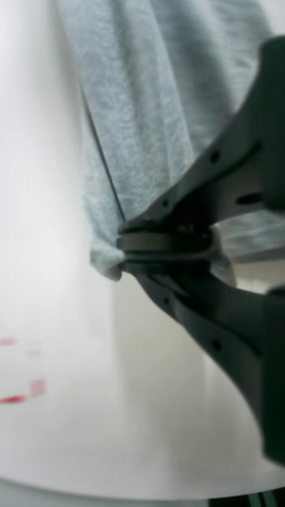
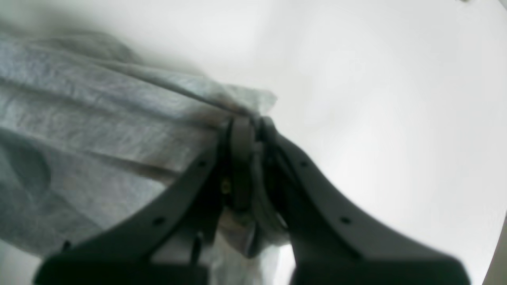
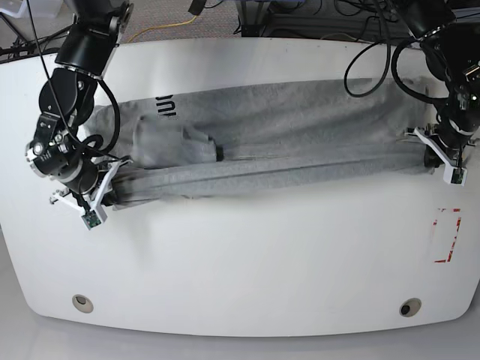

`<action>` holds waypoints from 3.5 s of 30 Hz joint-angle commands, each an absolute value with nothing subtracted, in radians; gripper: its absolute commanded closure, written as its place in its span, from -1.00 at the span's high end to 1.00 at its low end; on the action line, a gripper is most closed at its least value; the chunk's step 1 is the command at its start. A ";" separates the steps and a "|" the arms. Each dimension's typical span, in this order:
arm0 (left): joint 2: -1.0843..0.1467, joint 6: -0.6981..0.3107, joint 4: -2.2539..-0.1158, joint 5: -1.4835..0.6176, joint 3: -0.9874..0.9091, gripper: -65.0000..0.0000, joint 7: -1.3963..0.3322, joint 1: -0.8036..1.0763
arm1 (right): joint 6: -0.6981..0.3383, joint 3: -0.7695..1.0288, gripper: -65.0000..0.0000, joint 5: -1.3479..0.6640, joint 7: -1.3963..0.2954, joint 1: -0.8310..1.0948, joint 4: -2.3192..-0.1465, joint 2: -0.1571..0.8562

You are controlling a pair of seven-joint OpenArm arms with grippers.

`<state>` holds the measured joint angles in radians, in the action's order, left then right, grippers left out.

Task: Fold the T-shirt properly
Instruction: 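Lift the side edges with both grippers and fold them onto the folded hem, then hold the long folded strip with both grippers and straighten it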

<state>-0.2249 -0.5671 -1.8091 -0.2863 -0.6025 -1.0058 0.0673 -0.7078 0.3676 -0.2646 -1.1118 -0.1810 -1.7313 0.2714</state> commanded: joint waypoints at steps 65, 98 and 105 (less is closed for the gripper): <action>-0.214 -0.698 -1.836 -0.314 -0.670 -0.10 -1.086 0.294 | -0.698 0.386 -0.37 -0.449 -1.208 -0.357 -1.175 0.209; -0.214 -0.698 -1.836 -0.214 -0.633 -0.09 -1.086 0.266 | -0.698 0.661 0.26 -0.599 -1.294 0.010 -1.673 0.254; -0.213 -0.698 -1.847 -0.223 -0.638 -0.09 -1.087 0.246 | -0.698 0.680 0.63 -0.615 -1.256 0.015 -1.670 0.266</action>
<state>-0.1974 -0.6975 -1.8210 -0.2104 -0.6292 -1.0996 0.2707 -0.6964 0.6773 -0.5812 -1.2575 0.0227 -1.6352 0.2466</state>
